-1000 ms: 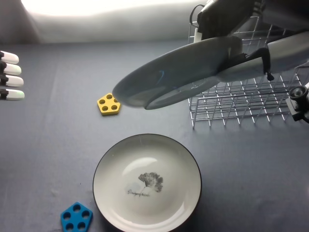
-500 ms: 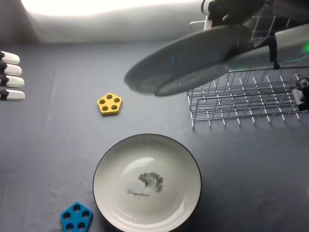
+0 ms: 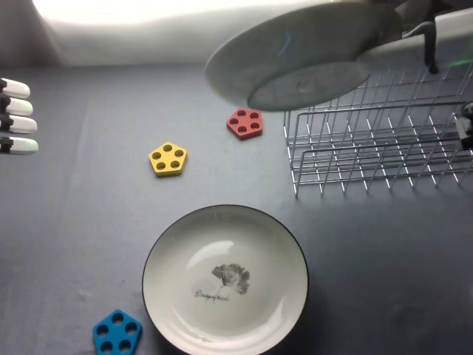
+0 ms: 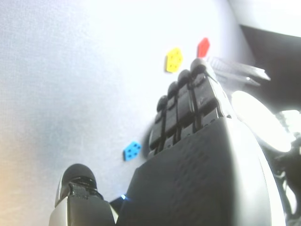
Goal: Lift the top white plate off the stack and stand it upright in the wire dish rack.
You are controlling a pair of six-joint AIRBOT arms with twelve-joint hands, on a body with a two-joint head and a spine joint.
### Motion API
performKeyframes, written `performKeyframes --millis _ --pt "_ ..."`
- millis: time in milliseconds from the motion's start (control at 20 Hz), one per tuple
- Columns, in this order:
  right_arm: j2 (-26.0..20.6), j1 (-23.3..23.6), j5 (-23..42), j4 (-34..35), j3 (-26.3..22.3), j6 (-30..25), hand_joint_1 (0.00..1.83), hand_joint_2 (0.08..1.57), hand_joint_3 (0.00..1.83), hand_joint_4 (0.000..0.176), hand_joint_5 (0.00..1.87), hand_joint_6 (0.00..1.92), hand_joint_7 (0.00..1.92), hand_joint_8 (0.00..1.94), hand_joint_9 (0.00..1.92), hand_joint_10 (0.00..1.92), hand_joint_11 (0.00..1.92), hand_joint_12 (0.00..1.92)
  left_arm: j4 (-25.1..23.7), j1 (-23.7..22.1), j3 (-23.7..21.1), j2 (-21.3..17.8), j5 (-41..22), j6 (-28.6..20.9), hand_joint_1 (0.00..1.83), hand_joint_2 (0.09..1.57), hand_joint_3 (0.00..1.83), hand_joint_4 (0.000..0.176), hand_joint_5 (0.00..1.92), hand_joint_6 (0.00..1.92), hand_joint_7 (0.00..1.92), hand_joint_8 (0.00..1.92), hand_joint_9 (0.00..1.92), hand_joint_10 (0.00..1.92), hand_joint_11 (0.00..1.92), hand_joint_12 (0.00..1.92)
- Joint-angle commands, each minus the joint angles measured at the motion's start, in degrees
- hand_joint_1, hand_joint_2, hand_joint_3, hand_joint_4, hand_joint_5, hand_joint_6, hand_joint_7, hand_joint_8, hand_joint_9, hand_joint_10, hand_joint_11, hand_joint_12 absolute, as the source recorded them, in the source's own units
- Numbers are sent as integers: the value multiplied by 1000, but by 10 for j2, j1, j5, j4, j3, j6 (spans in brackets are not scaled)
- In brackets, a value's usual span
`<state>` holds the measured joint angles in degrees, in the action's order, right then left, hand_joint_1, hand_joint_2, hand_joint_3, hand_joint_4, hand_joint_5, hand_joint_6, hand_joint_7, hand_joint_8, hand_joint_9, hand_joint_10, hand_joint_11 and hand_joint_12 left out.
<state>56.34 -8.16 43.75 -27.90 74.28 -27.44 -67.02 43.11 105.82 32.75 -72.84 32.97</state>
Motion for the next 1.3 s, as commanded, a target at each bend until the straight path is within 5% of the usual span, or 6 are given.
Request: performKeyframes --millis 0,250,700,1250 --pt "-7 5 65 47 4 -18 1500 1026 0 0 1020 860 1262 238 1155 639 1049 1273 47 -9 3 -6 -28 2 99 960 0 0 78 5 108 3 115 2 138 12" --pt "-7 5 45 50 13 -42 1500 1027 0 0 1021 853 1226 321 1167 622 1036 1276 47 -9 8 -6 -40 2 69 970 3 0 48 0 78 0 77 0 110 1" --pt "-7 5 32 41 26 -87 1502 1016 0 0 1051 804 1335 93 1202 562 1040 1264 45 -9 10 -7 -38 2 109 966 1 0 74 3 108 6 111 6 123 6" --pt "-7 5 22 33 51 -142 1501 1015 1 0 1039 811 1294 170 1214 547 1062 1256 45 -9 12 -6 -42 2 109 957 0 0 53 0 86 0 97 0 133 9"
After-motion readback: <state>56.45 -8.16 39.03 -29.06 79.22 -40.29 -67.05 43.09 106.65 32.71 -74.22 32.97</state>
